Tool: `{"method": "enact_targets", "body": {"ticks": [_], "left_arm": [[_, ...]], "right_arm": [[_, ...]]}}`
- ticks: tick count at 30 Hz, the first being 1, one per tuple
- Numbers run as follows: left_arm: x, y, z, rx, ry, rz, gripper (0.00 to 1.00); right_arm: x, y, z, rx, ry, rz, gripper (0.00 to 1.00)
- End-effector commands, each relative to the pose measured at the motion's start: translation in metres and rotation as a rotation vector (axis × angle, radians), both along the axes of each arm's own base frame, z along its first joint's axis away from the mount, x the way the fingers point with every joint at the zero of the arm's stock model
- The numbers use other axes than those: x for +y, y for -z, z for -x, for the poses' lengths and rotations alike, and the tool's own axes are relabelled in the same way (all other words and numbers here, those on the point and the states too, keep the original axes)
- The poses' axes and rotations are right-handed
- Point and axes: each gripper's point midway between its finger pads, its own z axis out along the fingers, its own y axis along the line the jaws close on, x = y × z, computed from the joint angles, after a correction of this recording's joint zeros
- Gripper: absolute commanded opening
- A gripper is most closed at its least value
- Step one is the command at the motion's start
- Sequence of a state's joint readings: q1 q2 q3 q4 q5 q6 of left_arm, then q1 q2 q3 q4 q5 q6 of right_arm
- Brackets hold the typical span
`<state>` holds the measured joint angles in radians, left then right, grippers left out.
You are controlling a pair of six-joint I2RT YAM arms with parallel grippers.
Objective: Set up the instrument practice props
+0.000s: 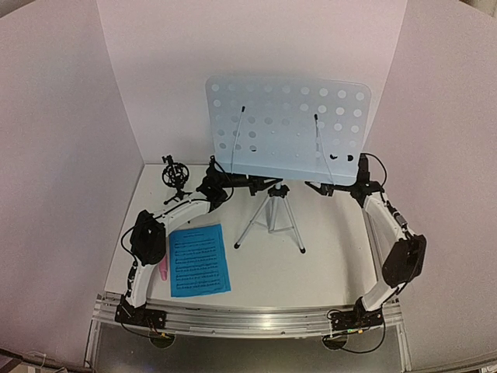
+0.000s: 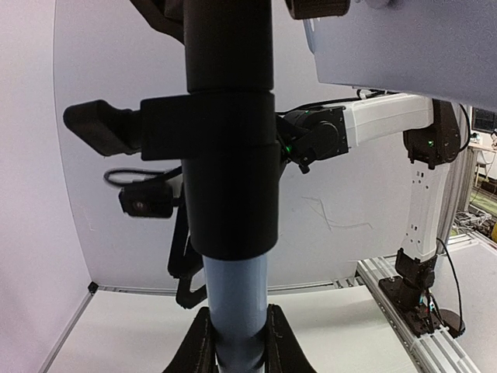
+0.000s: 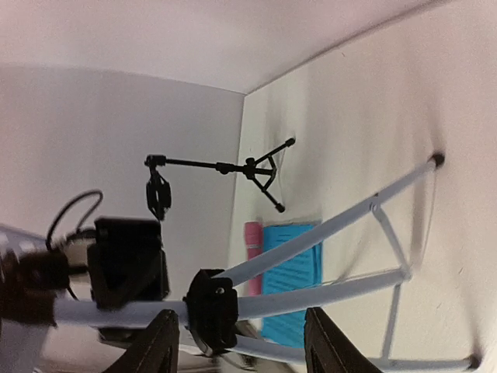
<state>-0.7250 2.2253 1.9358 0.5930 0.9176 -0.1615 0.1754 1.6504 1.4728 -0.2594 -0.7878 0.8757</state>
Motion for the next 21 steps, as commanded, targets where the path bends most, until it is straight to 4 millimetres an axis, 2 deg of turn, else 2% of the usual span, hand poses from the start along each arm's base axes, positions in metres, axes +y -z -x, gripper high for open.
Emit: {"method": "enact_targets", "body": {"ticks": [1,3,5,9,13,17,21], "left_arm": [[0.009,0.006,0.002,-0.014,0.024,-0.065,0.00],[0.010,0.006,0.000,-0.010,0.021,-0.066,0.00],[0.010,0.006,0.000,-0.004,0.020,-0.067,0.00],[0.009,0.007,-0.001,-0.004,0.017,-0.073,0.00],[0.008,0.008,-0.002,-0.005,0.017,-0.080,0.00],[0.009,0.008,-0.001,-0.008,0.019,-0.084,0.00],[0.010,0.009,-0.003,-0.010,0.012,-0.086,0.00]], "right_arm": [[0.001,-0.026,0.027,-0.774,-0.232,0.327,0.55],[0.001,-0.015,0.037,-0.993,-0.299,0.411,0.58],[0.003,-0.014,0.040,-1.160,-0.322,0.459,0.59],[0.015,-0.005,0.043,-1.399,-0.398,0.602,0.59],[0.028,0.000,0.034,-1.573,-0.449,0.761,0.58],[0.030,0.005,0.023,-1.648,-0.472,0.864,0.56],[0.035,0.007,0.020,-1.703,-0.512,0.895,0.50]]}}
